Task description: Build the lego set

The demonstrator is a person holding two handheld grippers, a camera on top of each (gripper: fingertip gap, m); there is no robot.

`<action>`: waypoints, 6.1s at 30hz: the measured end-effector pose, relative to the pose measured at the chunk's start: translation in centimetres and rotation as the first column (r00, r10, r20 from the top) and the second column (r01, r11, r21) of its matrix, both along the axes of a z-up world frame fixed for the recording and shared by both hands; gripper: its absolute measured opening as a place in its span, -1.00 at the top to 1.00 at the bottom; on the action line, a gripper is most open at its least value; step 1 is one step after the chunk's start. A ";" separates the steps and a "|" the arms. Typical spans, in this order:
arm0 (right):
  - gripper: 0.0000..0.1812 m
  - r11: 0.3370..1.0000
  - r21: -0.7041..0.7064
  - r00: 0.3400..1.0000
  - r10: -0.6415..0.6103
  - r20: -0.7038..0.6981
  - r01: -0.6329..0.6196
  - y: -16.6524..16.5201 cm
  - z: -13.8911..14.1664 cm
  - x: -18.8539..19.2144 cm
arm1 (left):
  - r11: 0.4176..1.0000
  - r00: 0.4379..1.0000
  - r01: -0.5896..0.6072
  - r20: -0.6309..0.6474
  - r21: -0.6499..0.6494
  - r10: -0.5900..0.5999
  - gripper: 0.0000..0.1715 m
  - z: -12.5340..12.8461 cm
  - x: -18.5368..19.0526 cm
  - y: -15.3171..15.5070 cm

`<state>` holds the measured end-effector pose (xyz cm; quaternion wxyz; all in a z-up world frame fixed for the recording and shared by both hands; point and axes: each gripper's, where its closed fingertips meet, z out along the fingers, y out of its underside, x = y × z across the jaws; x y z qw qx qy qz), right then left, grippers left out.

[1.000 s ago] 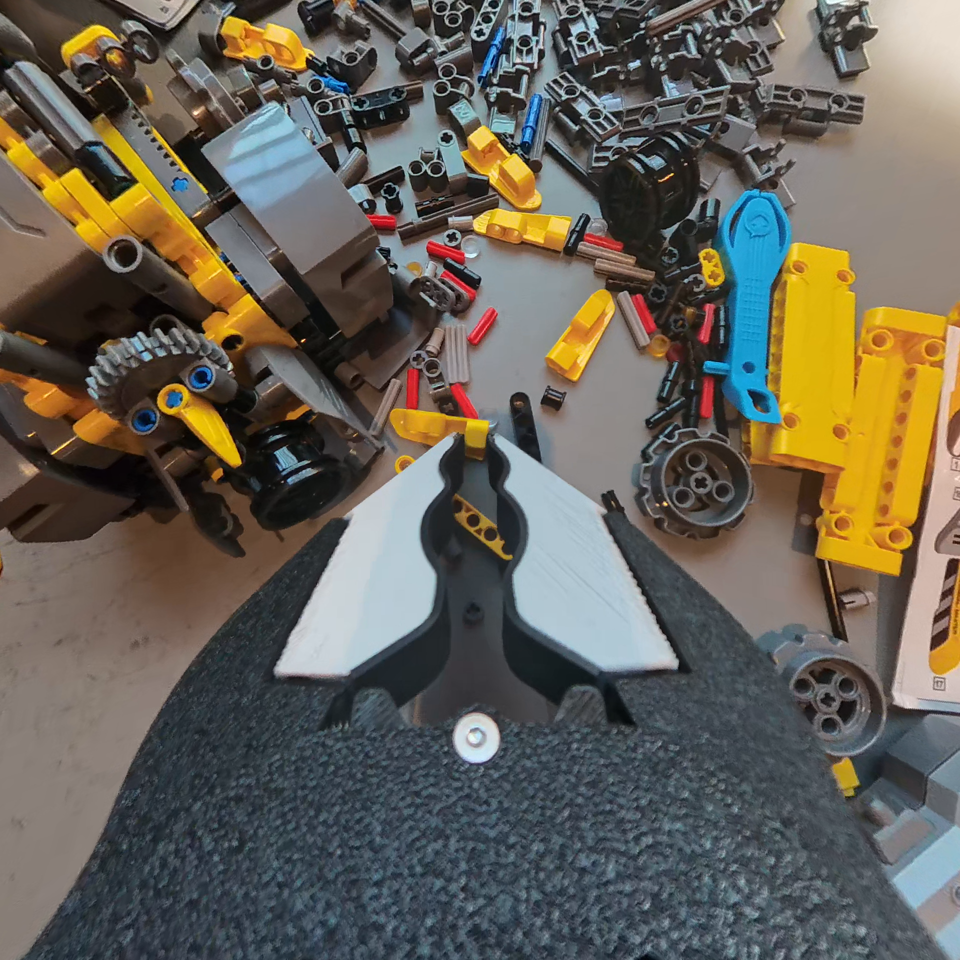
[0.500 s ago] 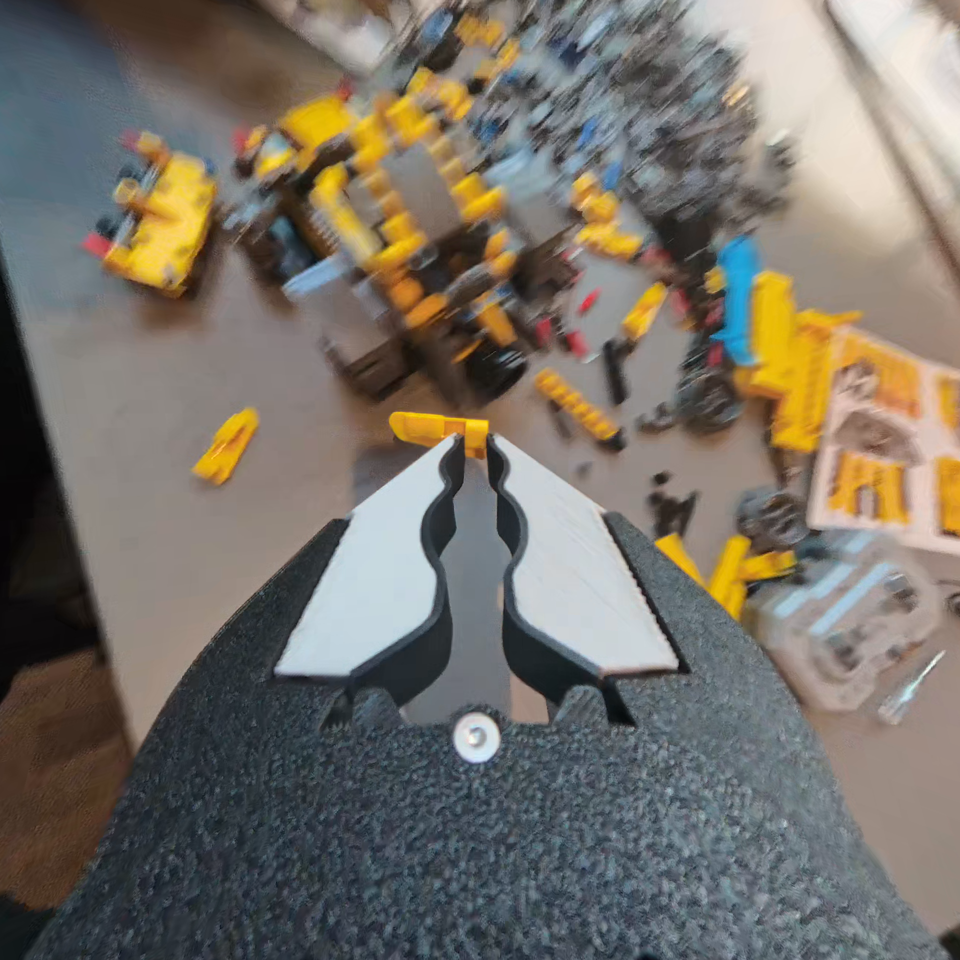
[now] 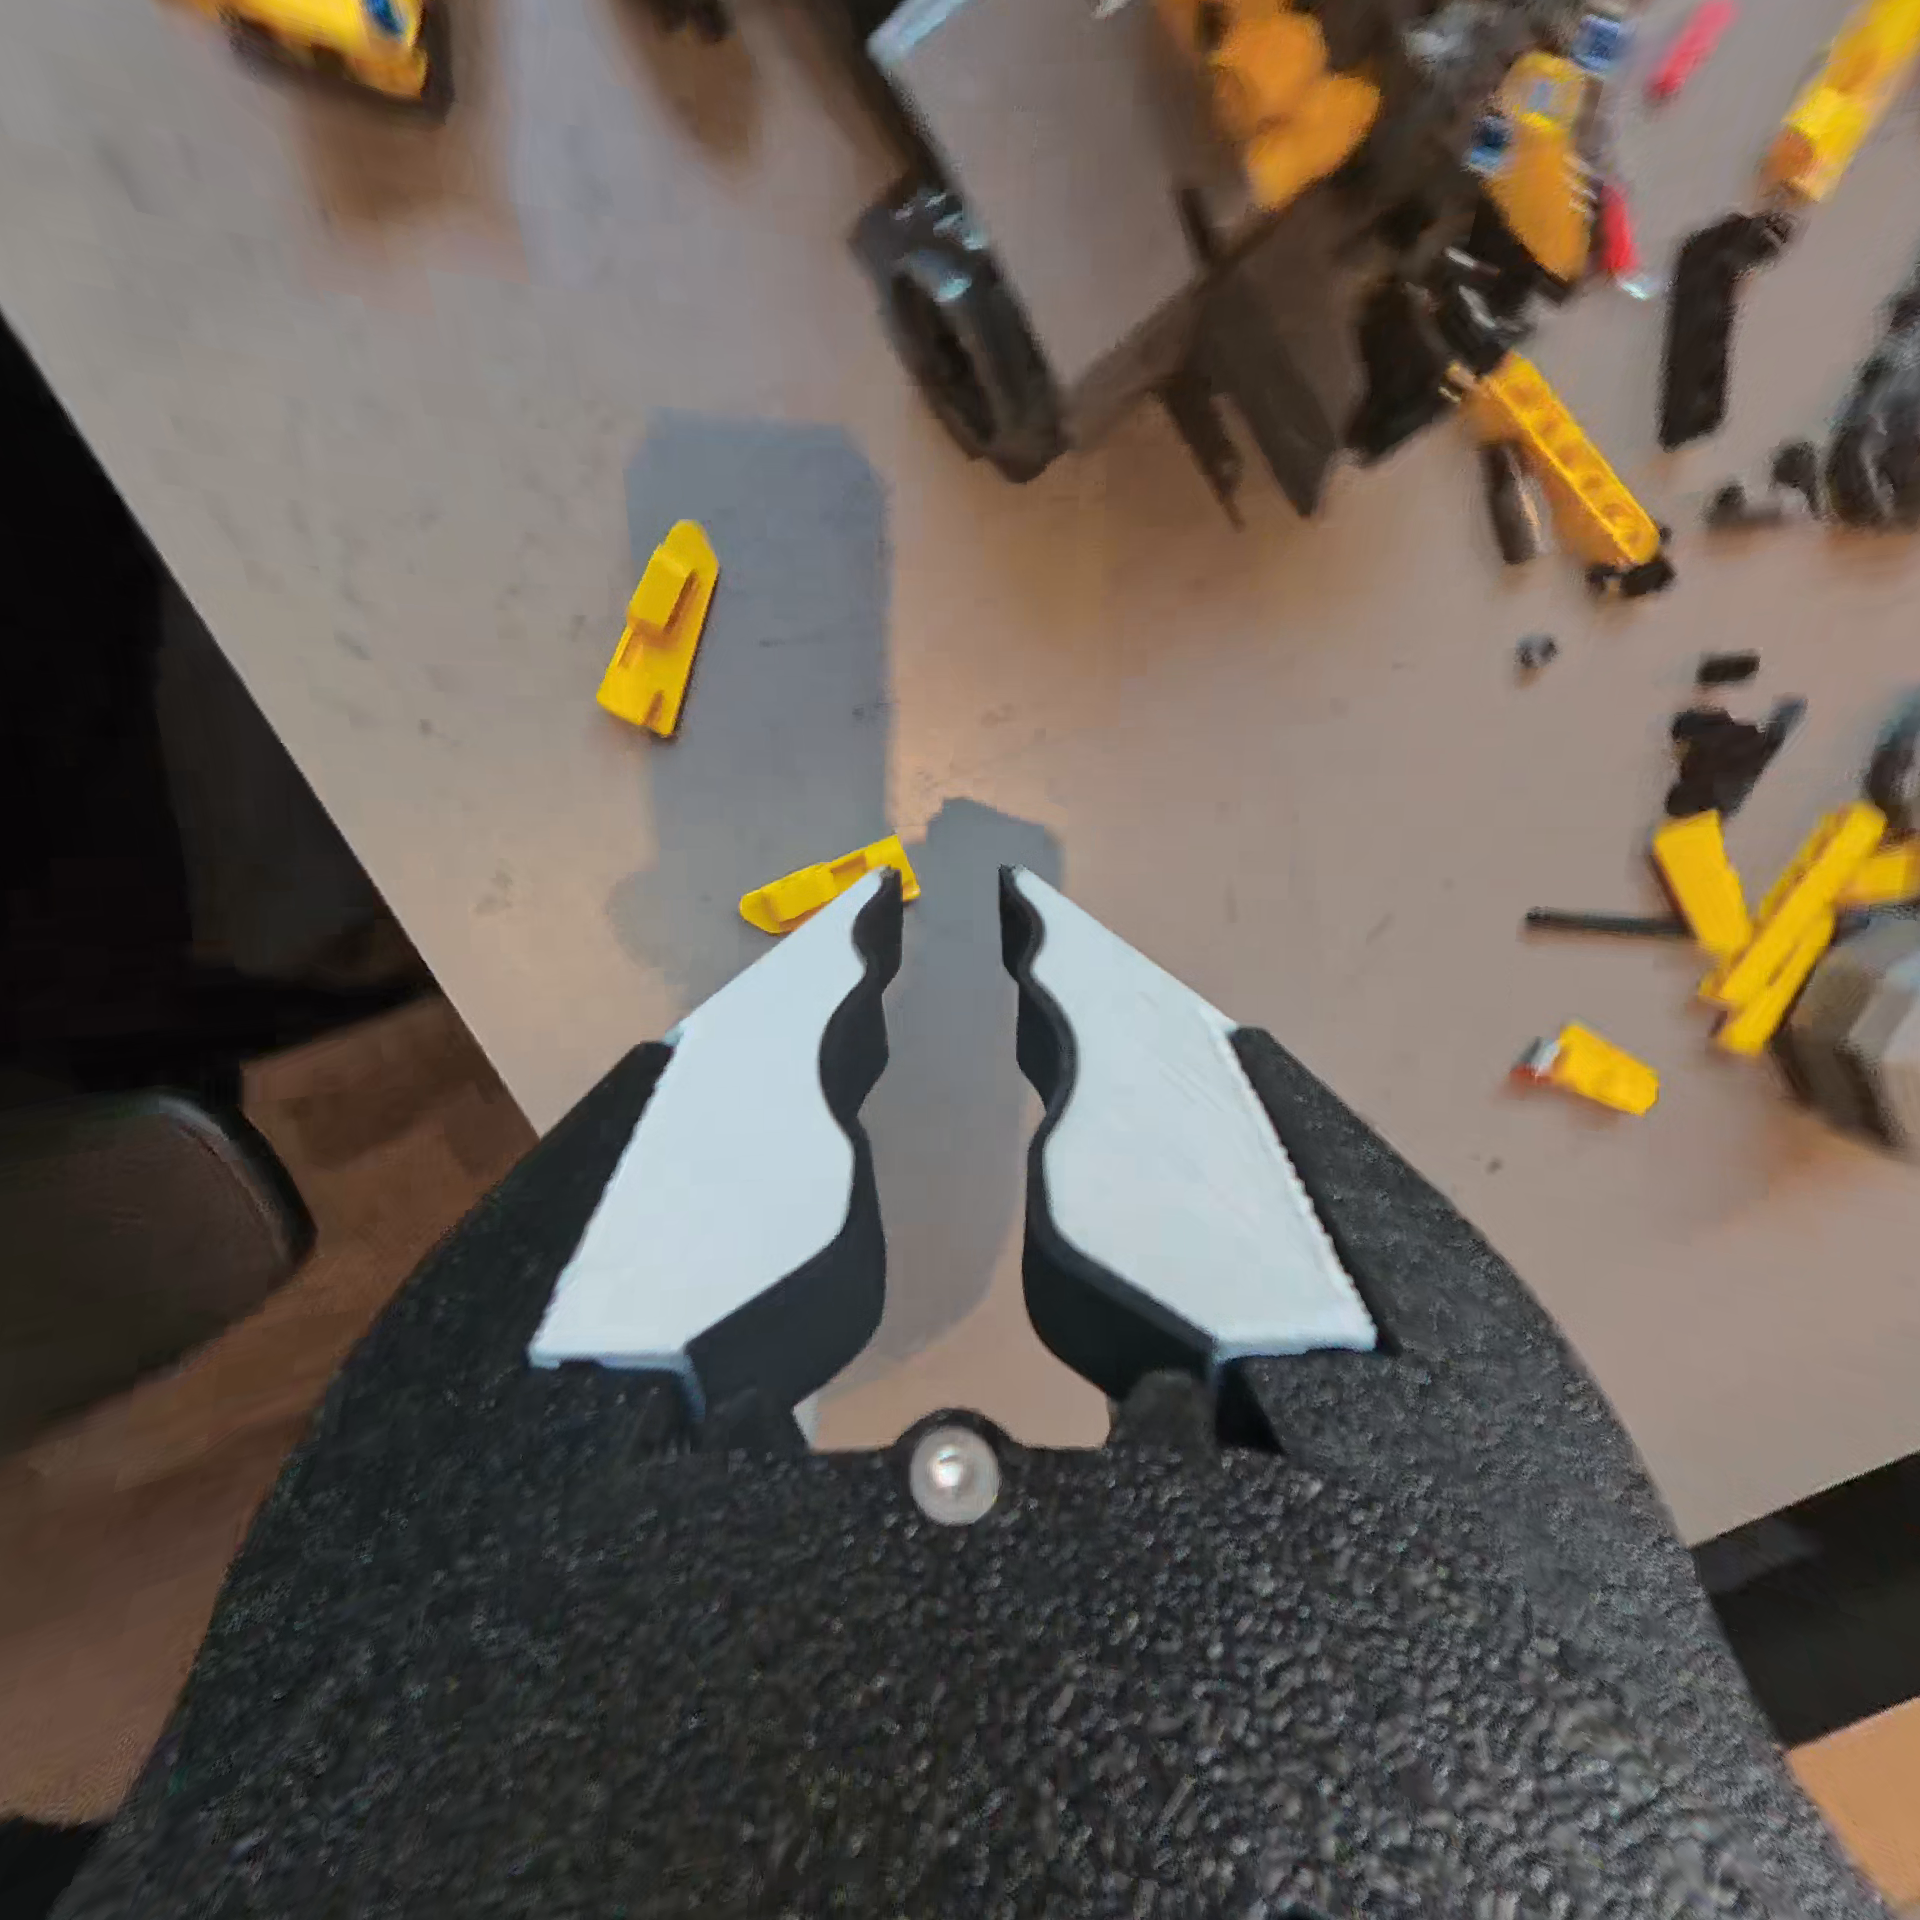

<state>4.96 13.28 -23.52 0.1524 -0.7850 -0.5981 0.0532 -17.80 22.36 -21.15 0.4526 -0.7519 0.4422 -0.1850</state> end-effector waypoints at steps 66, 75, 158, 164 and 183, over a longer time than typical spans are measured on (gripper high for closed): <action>0.29 0.976 -0.070 0.801 -0.211 -0.560 0.207 -5.9 0.4 -11.7 | 0.713 0.712 0.698 -0.031 -0.067 -0.701 0.71 -1.4 4.4 -13.8; 0.27 0.976 0.004 0.757 -0.166 -0.632 0.217 -6.1 1.5 -12.2 | 0.729 0.735 0.672 -0.001 -0.129 -0.678 0.56 -1.9 3.6 -13.0; 0.43 0.929 0.226 0.767 -0.085 -0.636 0.291 -4.2 2.5 -13.7 | 0.762 0.833 0.552 -0.203 0.337 -0.514 0.49 1.3 6.5 -11.7; 0.40 0.911 0.256 0.768 -0.094 -0.633 0.322 -3.7 2.8 -12.7 | 0.663 0.898 0.439 -0.320 0.606 -0.302 0.49 4.2 6.0 -10.3; 0.40 0.907 0.263 0.755 -0.085 -0.651 0.329 -4.0 3.0 -11.5 | 0.649 0.899 0.437 -0.330 0.623 -0.290 0.68 3.7 5.4 -11.2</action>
